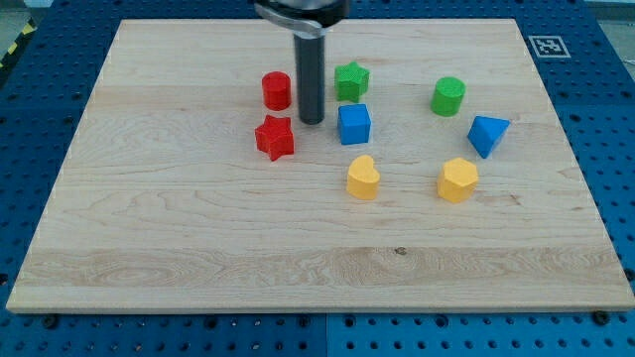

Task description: Nudge the green star down a bit

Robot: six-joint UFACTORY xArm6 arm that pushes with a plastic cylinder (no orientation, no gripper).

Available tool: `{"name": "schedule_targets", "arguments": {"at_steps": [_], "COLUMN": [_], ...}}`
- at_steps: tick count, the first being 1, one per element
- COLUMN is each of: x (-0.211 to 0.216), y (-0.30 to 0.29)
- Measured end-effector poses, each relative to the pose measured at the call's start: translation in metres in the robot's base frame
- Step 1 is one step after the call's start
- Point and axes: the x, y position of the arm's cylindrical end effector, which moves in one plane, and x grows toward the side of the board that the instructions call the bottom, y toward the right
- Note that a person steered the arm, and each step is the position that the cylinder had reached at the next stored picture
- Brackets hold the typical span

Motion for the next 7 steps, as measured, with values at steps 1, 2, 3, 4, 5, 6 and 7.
{"name": "schedule_targets", "arguments": {"at_steps": [1, 2, 3, 4, 5, 6, 7], "x": [0.0, 0.0, -0.009, -0.034, -0.04, -0.073, -0.095], "y": [0.053, 0.072, 0.072, 0.076, 0.077, 0.078, 0.081]}}
